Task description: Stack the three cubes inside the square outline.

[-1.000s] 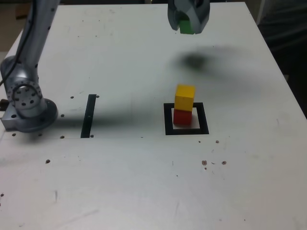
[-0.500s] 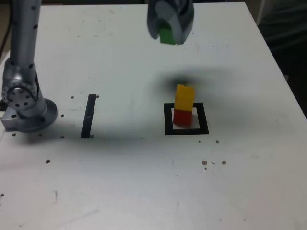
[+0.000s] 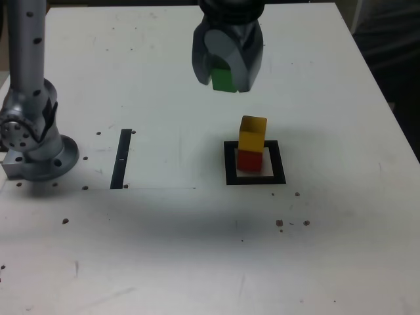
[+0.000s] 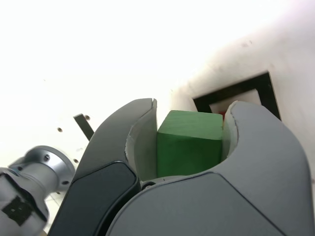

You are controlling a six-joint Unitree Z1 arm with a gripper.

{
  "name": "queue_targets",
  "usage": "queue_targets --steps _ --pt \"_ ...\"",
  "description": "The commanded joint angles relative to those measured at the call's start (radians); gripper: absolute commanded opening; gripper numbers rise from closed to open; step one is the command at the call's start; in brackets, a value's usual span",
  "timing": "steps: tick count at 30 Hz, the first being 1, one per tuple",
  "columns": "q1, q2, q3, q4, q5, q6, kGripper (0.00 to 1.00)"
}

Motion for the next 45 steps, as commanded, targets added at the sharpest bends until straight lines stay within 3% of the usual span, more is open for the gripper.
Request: queue_targets --steps 1,17,31,34,38,40,45 --pt "-0.019 0.0 -0.011 0.007 -0.007 -0.016 0.28" --pt "-0.125 0.069 -0.084 0.05 -0.06 -0.085 0.28" --pt "-0.126 0.123 -0.101 0.024 -0.068 -0.086 0.3" --pt "-0.126 0.129 -0.101 0.02 -0.067 -0.085 0.42" --pt "-0.125 0.131 -0.098 0.014 -0.067 -0.084 0.81" --pt "-0.123 0.132 -0.095 0.009 -0.067 -0.083 0.94" --pt "-0.115 0.132 -0.083 -0.002 -0.068 -0.08 1.0"
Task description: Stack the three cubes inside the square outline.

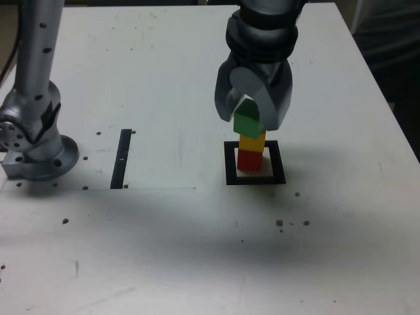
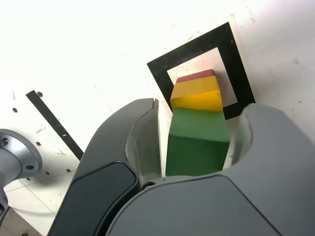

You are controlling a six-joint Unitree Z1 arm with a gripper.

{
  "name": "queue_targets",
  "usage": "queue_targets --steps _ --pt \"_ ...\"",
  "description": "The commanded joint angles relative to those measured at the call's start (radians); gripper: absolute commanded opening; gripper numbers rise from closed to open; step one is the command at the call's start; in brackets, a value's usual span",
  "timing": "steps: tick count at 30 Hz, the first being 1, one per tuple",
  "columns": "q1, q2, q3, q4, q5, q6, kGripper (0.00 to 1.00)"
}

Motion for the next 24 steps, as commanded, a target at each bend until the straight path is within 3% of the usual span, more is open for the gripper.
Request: queue_targets --steps 1,12,24 --pt "0.005 0.004 0.003 -0.003 0.001 0.003 1.0" --pt "0.01 -0.029 0.02 -0.009 0.01 0.006 1.0" --pt "0.01 -0.2 0.13 -0.006 0.017 -0.008 1.0"
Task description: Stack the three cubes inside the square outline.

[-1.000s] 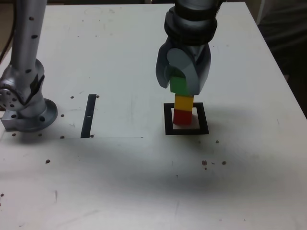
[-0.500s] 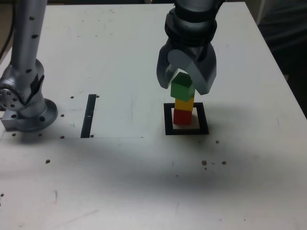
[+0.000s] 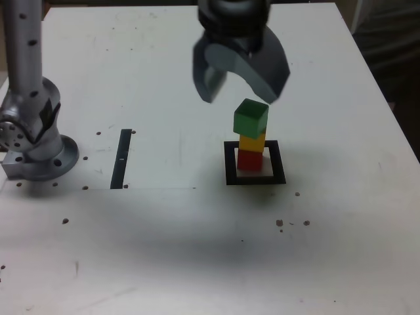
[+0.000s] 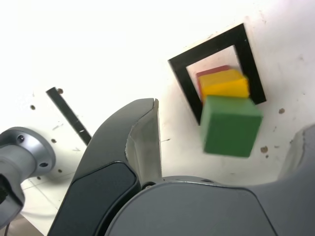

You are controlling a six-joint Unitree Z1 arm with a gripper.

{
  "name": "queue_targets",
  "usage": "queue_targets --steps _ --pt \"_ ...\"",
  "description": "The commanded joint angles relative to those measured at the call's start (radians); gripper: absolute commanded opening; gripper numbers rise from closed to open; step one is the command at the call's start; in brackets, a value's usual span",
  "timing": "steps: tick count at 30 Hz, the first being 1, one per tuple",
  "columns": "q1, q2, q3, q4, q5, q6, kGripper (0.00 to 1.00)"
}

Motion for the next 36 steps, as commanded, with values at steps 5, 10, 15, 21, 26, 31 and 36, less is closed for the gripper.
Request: queue_targets --steps 5,10,15,21,26,31,36 --pt "0.002 -0.103 0.126 -0.004 0.001 -0.057 1.0" --pt "0.002 -0.183 0.27 -0.033 -0.006 -0.13 1.0" --pt "0.002 -0.251 0.422 -0.088 -0.032 -0.175 1.0" --pt "0.002 -0.306 0.605 -0.208 -0.092 -0.217 1.0" --pt "0.002 -0.341 0.733 -0.307 -0.132 -0.252 1.0" --pt "0.002 -0.358 0.782 -0.336 -0.149 -0.266 1.0" --pt "0.002 -0.36 0.793 -0.339 -0.159 -0.268 1.0"
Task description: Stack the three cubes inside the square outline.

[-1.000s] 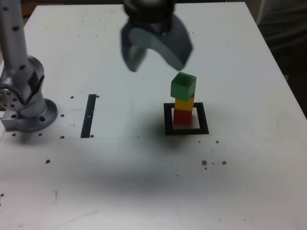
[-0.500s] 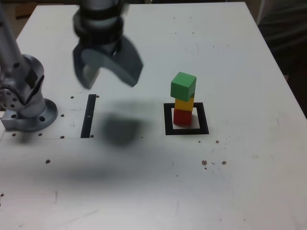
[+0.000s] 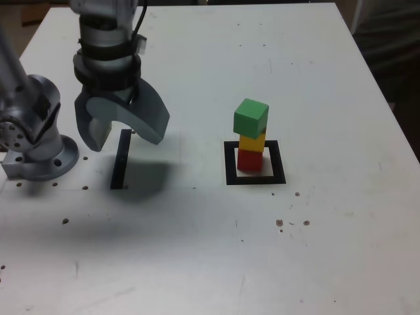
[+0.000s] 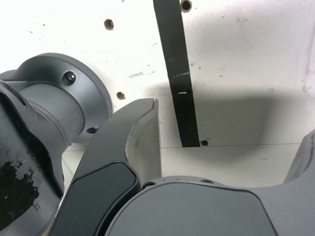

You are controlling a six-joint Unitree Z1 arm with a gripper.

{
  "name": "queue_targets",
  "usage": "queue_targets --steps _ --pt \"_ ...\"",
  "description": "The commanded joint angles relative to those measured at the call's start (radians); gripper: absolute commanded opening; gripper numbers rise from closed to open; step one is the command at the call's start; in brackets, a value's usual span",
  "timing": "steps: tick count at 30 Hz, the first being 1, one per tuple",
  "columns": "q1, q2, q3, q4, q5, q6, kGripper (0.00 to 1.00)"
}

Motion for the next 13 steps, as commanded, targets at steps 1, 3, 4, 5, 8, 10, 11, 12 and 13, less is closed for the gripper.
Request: queue_targets --steps 1,3,4,5,8,10,11,12,13 --pt "0.002 -0.006 0.005 -0.004 -0.002 -0.003 1.0" --pt "0.002 -0.007 0.01 -0.006 -0.002 -0.003 1.0" --pt "0.002 -0.008 0.011 -0.007 -0.001 -0.003 1.0" --pt "0.002 -0.008 0.013 -0.007 -0.001 -0.003 1.0" --pt "0.002 -0.009 0.017 -0.008 0.001 -0.003 1.0" --pt "0.002 -0.01 0.02 -0.008 0.001 -0.003 1.0" --pt "0.002 -0.011 0.022 -0.008 0.0 -0.003 1.0" --pt "0.002 -0.011 0.023 -0.008 0.0 -0.002 1.0" --pt "0.002 -0.012 0.025 -0.008 -0.001 -0.002 1.0"
